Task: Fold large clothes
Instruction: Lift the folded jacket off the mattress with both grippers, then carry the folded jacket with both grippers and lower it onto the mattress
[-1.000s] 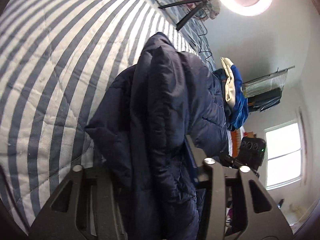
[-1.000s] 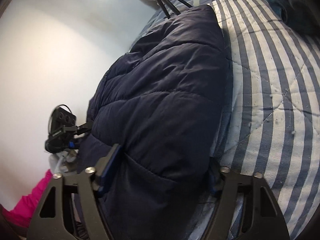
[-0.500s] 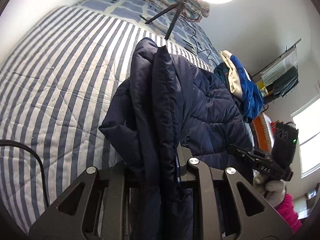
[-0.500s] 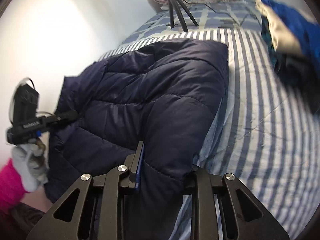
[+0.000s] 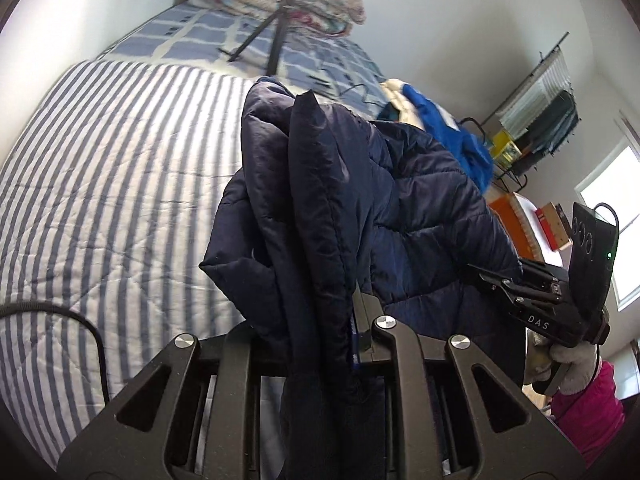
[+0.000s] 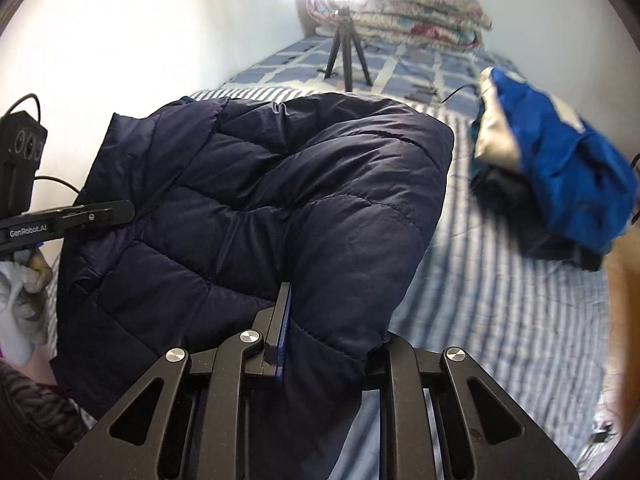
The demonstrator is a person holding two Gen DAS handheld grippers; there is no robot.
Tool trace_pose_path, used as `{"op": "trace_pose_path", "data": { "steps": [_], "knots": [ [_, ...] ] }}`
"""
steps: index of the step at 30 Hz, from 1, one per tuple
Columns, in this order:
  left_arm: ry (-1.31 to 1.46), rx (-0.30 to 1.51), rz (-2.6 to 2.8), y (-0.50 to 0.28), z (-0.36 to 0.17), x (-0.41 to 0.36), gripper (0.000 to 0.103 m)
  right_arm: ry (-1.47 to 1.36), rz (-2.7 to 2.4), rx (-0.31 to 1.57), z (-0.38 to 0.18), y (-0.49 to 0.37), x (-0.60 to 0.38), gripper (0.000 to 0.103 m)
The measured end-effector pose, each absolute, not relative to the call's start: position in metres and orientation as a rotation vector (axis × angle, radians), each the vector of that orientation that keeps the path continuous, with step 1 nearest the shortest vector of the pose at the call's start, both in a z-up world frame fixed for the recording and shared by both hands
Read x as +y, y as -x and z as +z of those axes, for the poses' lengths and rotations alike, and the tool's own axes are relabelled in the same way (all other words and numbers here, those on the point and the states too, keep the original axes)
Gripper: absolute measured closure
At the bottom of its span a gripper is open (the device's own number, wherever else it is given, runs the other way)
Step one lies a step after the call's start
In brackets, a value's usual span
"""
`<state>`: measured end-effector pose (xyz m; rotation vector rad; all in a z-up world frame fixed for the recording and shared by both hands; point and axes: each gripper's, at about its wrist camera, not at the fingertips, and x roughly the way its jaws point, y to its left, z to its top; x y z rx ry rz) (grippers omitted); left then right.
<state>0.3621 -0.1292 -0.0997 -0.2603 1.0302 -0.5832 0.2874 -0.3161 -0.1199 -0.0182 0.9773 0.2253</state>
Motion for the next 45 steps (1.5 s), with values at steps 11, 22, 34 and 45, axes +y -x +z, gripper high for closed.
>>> {"op": "trace_pose_path", "data": {
  "steps": [11,22,34,45],
  "knots": [
    [0.164,0.973,-0.689,-0.356,-0.065,-0.220,0.086,0.087,0.115,0.926,-0.080,-0.254,-0.375,0.085],
    [0.062,0.893,-0.778,-0.378,-0.042,-0.304,0.086,0.162,-0.017,0.887,-0.049,-0.250,-0.436,0.085],
    [-0.036,0.767,-0.833,-0.429,-0.017,-0.396,0.086,0.150,-0.138,0.820,-0.031,-0.289,-0.497,0.086],
    [-0.070,0.698,-0.843,-0.485,-0.005,-0.450,0.086,0.180,-0.220,0.787,-0.021,-0.342,-0.532,0.086]
  ]
}}
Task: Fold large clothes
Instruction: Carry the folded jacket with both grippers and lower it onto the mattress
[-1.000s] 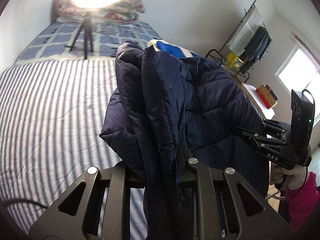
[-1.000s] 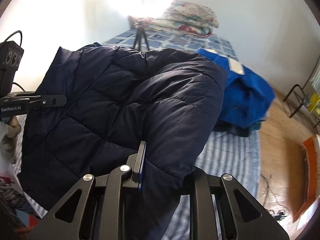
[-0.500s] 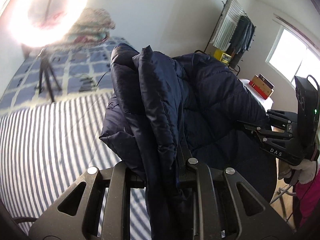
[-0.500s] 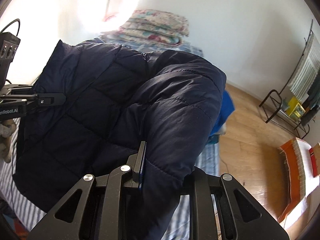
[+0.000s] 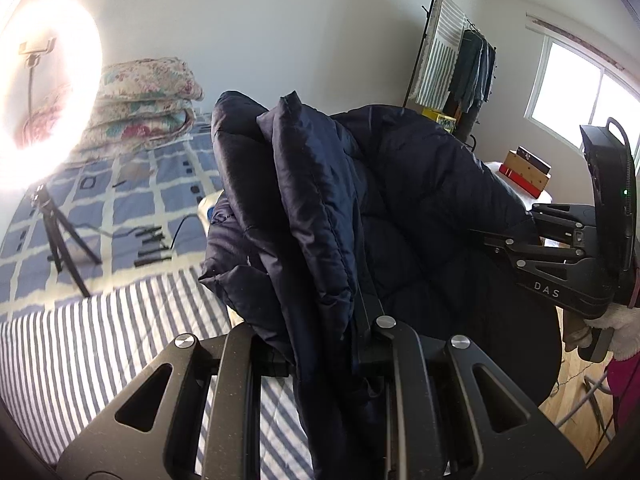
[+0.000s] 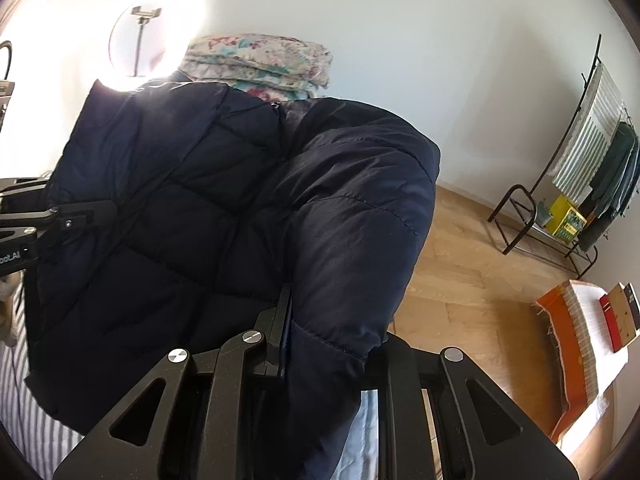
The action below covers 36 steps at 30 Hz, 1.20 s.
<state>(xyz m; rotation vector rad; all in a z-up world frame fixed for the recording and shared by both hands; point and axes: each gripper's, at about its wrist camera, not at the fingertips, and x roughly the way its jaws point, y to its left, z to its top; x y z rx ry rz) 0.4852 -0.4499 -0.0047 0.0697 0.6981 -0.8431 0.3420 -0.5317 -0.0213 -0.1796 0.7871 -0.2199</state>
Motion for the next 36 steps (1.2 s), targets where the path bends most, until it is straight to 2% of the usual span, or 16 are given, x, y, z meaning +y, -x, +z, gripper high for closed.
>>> {"op": "trace_pose_path", "data": {
  "steps": [16,28,31,36],
  "knots": [
    [-0.076,0.635,-0.769,-0.587,-0.008,-0.506,0.086,0.202,-0.236,0.748,-0.026,-0.416,-0.565,0.086],
    [-0.010,0.759,-0.711,-0.649,-0.067,-0.514,0.086,0.139,-0.187,0.810,-0.073,-0.456,-0.586,0.086],
    [-0.017,0.767,-0.706,-0.650,-0.073,-0.515,0.086,0.077,-0.184,0.829,-0.080,-0.458,-0.603,0.082],
    [-0.047,0.756,-0.692,-0.642,-0.074,-0.516,0.080,0.050,-0.232,0.844,-0.082,-0.457,-0.621,0.062]
  ]
}}
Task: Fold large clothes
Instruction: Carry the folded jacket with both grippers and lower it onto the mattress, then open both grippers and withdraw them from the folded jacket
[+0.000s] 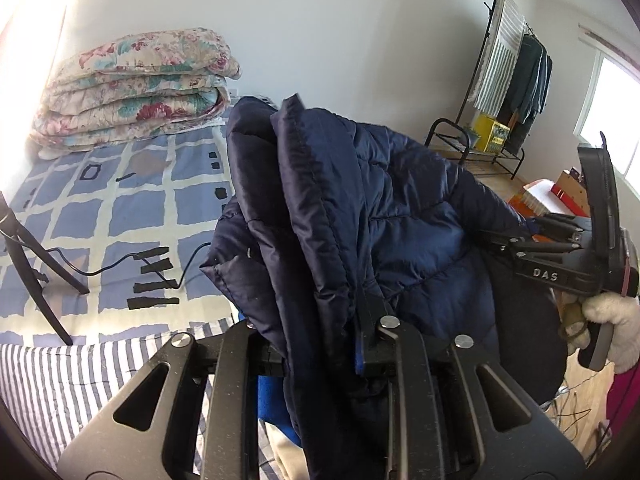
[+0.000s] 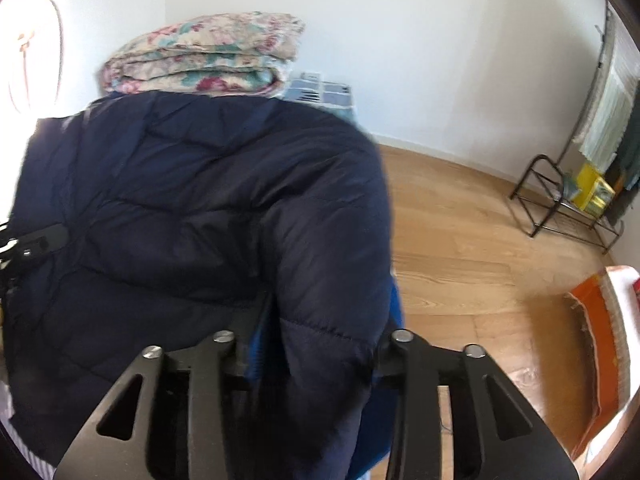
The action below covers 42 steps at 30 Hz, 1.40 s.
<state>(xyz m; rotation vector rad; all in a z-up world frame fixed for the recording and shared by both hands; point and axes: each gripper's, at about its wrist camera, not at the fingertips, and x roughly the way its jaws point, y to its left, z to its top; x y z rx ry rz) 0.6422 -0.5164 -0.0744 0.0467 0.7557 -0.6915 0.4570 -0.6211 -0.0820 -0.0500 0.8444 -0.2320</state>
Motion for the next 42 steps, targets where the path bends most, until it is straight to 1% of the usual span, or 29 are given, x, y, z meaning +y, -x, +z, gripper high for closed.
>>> {"op": "trace_pose_path", "data": {
  "steps": [3,4,6,7,8,10,11,19,26,34,37,42],
  "knots": [
    [-0.039,0.768,-0.679,-0.639,-0.076,-0.514,0.071,0.039,-0.271,0.843,-0.083,-0.448,-0.631,0.061],
    [-0.037,0.766,-0.673,-0.638,-0.077,-0.513,0.069,0.040,-0.284,0.843,-0.083,-0.448,-0.633,0.061],
    [-0.049,0.760,-0.660,-0.634,-0.076,-0.511,0.062,0.051,-0.314,0.842,-0.083,-0.446,-0.638,0.058],
    [-0.053,0.757,-0.655,-0.632,-0.076,-0.510,0.055,0.065,-0.336,0.839,-0.083,-0.447,-0.640,0.057],
    [-0.056,0.755,-0.655,-0.629,-0.075,-0.508,0.054,0.077,-0.354,0.835,-0.082,-0.445,-0.640,0.053],
    [-0.050,0.750,-0.655,-0.623,-0.072,-0.502,0.054,0.097,-0.396,0.831,-0.079,-0.440,-0.636,0.049],
    [-0.047,0.747,-0.656,-0.619,-0.070,-0.499,0.054,0.100,-0.403,0.828,-0.077,-0.439,-0.636,0.048],
    [-0.074,0.672,-0.675,-0.575,-0.040,-0.473,0.054,0.050,-0.427,0.756,-0.051,-0.408,-0.622,0.048],
    [-0.098,0.591,-0.722,-0.515,0.001,-0.443,0.054,0.031,-0.401,0.706,-0.028,-0.374,-0.599,0.047],
    [-0.093,0.504,-0.731,-0.445,0.056,-0.403,0.054,0.061,-0.363,0.645,0.014,-0.323,-0.556,0.046],
    [-0.091,0.490,-0.731,-0.422,0.073,-0.390,0.054,0.049,-0.353,0.618,0.026,-0.304,-0.543,0.042],
    [-0.102,0.461,-0.726,-0.377,0.096,-0.363,0.054,0.044,-0.333,0.582,0.046,-0.269,-0.519,0.042]
  ]
}}
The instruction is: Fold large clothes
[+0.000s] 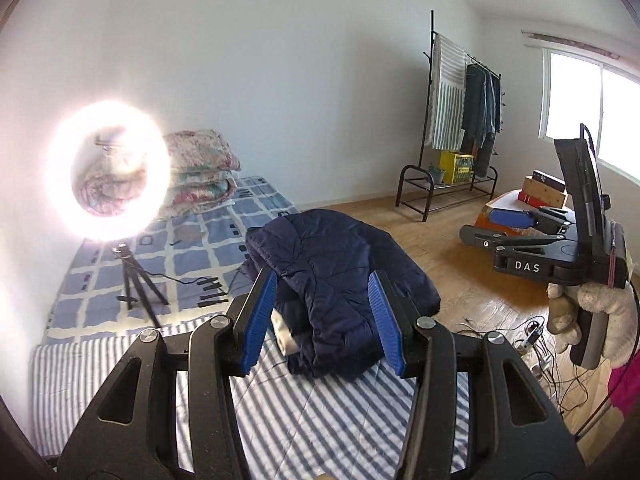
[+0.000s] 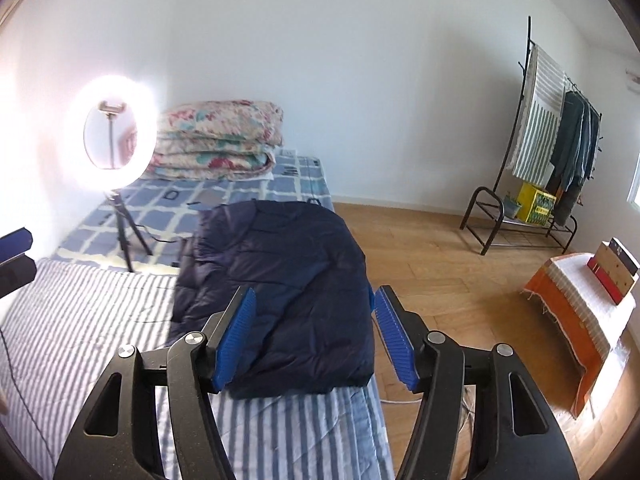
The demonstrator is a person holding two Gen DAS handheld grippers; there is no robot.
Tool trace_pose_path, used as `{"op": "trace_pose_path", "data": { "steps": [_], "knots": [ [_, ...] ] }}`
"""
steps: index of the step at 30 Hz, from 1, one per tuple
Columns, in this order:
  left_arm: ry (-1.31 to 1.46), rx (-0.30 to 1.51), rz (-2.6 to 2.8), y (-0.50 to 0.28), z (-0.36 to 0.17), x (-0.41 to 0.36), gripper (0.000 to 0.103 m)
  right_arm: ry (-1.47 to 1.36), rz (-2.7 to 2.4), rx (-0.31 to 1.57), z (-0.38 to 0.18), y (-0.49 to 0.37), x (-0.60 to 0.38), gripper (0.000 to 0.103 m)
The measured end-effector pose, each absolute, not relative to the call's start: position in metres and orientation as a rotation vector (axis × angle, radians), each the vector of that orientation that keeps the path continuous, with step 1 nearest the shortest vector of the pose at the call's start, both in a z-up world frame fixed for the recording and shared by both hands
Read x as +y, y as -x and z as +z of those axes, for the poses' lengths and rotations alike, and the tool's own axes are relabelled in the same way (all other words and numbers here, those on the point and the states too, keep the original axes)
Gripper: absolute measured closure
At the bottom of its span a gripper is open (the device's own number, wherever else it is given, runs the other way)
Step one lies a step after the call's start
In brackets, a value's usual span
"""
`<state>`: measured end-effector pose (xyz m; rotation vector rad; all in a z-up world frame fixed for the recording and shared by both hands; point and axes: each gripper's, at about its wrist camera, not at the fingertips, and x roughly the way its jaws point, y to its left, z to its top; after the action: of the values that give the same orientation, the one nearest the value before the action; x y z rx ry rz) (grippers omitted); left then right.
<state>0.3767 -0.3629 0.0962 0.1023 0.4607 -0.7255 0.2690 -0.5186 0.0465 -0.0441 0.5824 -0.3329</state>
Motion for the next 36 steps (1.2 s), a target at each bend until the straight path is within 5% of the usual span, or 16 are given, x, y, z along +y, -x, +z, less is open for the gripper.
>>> {"op": "trace_pose_path", "data": {
  "steps": [11,23,36],
  "knots": [
    [-0.132,0.392,-0.705,-0.262,0.124,-0.290,0.054,0.067,-0.289,0.497,0.071,-0.187,-0.457,0.031],
    [-0.153,0.410,-0.624,-0.172,0.111,-0.224,0.039,0.060,-0.238,0.436,0.068,-0.107,-0.393,0.023],
    [-0.097,0.387,-0.555,-0.142,0.087,-0.191,0.004,0.046,-0.274,0.392,0.027,-0.073,-0.366,0.022]
  ]
}}
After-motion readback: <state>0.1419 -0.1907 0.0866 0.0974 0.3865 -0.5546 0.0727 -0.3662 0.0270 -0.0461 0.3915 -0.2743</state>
